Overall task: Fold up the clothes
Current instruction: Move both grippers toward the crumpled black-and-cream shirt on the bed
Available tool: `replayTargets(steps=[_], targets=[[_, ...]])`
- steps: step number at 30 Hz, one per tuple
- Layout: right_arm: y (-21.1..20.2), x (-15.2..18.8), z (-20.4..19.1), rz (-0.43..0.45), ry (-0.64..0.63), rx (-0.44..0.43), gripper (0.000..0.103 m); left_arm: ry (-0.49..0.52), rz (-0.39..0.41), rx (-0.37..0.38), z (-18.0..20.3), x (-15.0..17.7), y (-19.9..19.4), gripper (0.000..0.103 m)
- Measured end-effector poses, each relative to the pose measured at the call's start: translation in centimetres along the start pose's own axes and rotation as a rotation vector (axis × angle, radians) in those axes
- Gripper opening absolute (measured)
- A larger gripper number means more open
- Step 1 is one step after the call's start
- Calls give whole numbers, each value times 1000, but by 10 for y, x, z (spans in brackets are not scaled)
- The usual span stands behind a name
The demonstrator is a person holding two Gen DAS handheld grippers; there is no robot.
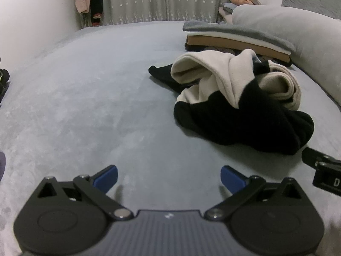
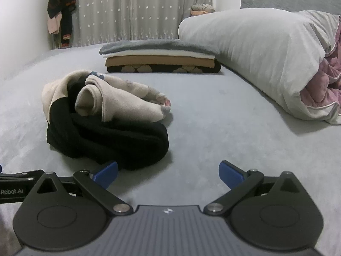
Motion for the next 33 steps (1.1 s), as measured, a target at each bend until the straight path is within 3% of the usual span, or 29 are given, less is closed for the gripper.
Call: replayTargets(steps=[6, 8, 20, 33], targets=[[5, 1, -1, -46, -20, -3, 103, 3, -4, -1, -2, 2, 1, 103], [0, 2, -7, -16, -35, 7, 103, 4, -7, -2, -3, 2, 1, 103], [8, 7, -5, -65, -51, -4, 103, 12, -49, -4, -4, 13, 1, 103], [6, 8, 1, -63, -51, 13, 103, 22, -61, -10, 0, 18, 2, 103]])
Point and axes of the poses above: each gripper's, at about its wrist camera, not at the fingertips, and y roughly the way its jaws point, z to its right, x to its underside, the point moved 6 cm from there along y, roughly the way its jaws point, and after that the axes turned 7 degrees about z, right-handed, at the moved point
